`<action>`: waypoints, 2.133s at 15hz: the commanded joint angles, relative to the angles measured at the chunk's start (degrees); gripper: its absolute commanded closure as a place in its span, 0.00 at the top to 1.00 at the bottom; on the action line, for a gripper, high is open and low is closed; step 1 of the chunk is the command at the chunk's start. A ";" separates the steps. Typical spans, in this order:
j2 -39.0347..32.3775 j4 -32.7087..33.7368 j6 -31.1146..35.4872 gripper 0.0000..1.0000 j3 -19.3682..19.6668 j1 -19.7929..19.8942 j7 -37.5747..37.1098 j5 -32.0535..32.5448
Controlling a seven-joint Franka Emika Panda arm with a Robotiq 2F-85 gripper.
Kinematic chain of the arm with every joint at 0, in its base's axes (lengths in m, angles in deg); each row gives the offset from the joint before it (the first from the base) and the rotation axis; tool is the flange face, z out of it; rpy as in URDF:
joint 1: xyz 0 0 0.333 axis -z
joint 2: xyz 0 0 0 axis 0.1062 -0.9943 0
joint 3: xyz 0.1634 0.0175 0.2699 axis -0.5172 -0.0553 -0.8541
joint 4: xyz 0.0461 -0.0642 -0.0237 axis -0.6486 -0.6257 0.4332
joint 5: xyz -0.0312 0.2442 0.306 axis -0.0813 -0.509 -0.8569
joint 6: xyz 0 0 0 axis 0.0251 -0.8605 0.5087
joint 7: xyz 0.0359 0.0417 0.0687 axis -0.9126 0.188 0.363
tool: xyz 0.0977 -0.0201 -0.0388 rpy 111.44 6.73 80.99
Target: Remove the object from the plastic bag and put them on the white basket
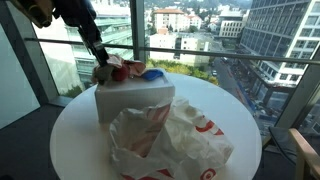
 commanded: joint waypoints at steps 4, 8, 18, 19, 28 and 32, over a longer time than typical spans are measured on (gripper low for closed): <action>4.46 -15.29 11.71 1.00 1.69 4.30 2.61 -3.44; -0.14 -17.23 20.88 1.00 1.93 5.59 7.15 -4.69; -3.98 -18.66 24.30 1.00 2.00 6.24 11.24 -3.89; -5.01 -18.75 25.08 1.00 2.50 6.38 13.78 -4.30; -19.13 -16.54 47.99 1.00 10.99 13.92 17.07 4.24; -25.36 -15.13 57.48 1.00 16.39 13.40 13.25 4.88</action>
